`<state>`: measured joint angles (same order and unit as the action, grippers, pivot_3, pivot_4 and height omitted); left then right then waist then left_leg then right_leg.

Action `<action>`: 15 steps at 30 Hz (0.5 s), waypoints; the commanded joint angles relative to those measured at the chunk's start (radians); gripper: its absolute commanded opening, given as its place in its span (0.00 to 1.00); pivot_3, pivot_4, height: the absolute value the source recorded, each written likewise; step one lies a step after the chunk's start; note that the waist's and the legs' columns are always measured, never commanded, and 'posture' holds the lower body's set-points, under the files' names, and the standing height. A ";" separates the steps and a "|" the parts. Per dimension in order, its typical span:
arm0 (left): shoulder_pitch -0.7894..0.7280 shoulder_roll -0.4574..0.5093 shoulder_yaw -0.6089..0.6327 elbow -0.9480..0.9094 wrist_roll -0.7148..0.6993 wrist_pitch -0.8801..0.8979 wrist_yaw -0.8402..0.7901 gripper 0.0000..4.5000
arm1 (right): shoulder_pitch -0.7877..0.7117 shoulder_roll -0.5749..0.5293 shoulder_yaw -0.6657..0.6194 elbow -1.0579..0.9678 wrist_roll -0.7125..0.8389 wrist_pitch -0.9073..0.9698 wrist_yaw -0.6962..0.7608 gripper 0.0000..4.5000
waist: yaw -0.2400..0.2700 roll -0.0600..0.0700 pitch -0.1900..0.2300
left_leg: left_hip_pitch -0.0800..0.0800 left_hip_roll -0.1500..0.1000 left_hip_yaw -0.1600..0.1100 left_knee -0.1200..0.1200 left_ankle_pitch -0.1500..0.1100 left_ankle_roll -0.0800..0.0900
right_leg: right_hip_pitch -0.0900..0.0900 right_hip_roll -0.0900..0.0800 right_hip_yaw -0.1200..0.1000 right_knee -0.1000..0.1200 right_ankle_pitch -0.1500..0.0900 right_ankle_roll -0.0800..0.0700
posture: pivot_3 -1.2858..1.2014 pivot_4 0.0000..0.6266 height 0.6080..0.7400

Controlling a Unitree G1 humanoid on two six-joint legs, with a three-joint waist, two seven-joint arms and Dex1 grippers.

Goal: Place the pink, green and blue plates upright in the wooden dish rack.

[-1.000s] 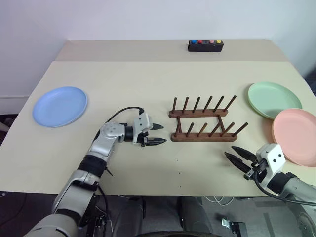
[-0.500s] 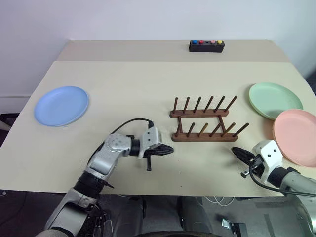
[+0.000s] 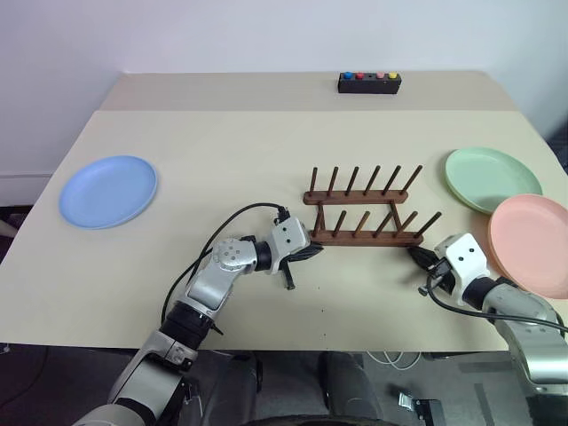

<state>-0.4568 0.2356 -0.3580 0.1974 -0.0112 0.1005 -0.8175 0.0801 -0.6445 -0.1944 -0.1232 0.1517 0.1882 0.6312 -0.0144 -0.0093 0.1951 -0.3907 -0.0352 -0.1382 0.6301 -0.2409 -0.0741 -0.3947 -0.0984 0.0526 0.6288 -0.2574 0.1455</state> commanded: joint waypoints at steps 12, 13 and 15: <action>-0.040 -0.006 0.045 0.070 0.019 -0.055 0.099 0.01 | -0.101 0.027 0.033 0.083 -0.038 -0.075 -0.043 0.00 | 0.001 0.000 0.000 | 0.000 0.000 0.000 0.000 0.000 0.000 | 0.000 0.000 0.000 0.001 0.000 0.000 | 0.52 0.24 1.00; -0.043 -0.006 0.046 0.075 0.020 -0.058 0.102 0.01 | -0.100 0.028 0.033 0.083 -0.039 -0.076 -0.044 0.00 | 0.001 0.000 0.000 | 0.000 0.000 0.000 0.000 0.000 0.000 | 0.000 0.000 0.000 0.001 0.000 0.000 | 0.52 0.24 1.00; -0.050 -0.004 0.047 0.089 0.024 -0.067 0.111 0.01 | -0.098 0.031 0.035 0.080 -0.040 -0.077 -0.045 0.00 | 0.001 0.000 0.000 | 0.000 0.000 0.000 0.000 0.000 0.000 | 0.000 0.000 0.000 0.001 0.000 0.000 | 0.52 0.24 1.00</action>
<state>-0.4909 0.2280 -0.3313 0.2756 -0.0003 0.0494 -0.7226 -0.0140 -0.6153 -0.1574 -0.0311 0.1182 0.1295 0.5944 -0.0131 -0.0091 0.1950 -0.3907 -0.0354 -0.1383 0.6303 -0.2409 -0.0742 -0.3948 -0.0984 0.0525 0.6295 -0.2573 0.1456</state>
